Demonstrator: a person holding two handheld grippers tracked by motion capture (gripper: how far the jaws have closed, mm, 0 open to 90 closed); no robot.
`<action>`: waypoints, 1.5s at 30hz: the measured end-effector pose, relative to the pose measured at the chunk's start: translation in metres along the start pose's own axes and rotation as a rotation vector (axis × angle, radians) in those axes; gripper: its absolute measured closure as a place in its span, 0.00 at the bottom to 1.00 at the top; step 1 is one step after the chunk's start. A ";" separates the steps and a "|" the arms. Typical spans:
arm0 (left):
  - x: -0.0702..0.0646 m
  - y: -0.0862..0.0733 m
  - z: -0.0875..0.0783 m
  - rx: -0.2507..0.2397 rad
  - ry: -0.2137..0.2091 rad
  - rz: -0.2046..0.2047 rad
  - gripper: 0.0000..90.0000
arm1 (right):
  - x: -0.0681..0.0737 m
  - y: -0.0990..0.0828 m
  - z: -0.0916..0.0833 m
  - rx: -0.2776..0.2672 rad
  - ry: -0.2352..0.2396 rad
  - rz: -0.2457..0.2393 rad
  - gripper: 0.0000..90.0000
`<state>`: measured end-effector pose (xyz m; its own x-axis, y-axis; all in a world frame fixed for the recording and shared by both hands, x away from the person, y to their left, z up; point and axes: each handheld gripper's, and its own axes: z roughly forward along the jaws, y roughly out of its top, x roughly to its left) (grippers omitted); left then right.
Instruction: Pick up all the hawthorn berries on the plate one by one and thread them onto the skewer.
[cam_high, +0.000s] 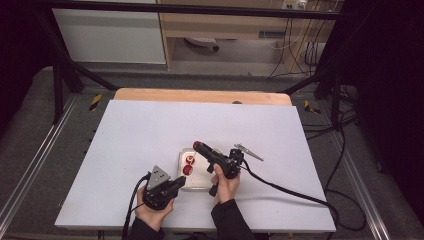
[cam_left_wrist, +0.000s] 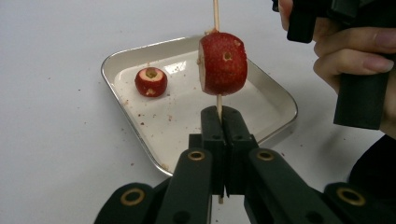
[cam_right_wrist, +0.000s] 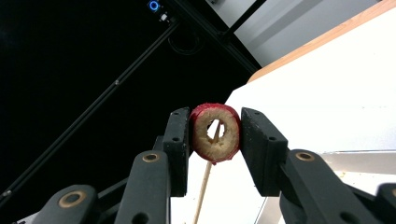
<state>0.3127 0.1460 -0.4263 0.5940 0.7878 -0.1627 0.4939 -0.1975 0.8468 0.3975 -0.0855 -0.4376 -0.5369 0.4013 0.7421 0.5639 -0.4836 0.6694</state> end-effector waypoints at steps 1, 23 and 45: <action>0.000 -0.001 0.000 0.005 -0.003 -0.003 0.99 | 0.000 0.001 0.000 -0.009 -0.005 -0.001 0.72; -0.010 -0.001 0.006 -0.048 0.014 -0.081 0.98 | 0.004 -0.001 -0.004 0.013 0.014 0.009 0.71; -0.002 0.009 0.014 -0.067 0.008 -0.026 0.98 | 0.008 -0.012 -0.006 0.135 -0.008 -0.034 0.71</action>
<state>0.3246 0.1341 -0.4256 0.5768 0.7965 -0.1812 0.4648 -0.1376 0.8747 0.3827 -0.0810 -0.4405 -0.5522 0.4218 0.7191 0.6252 -0.3611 0.6919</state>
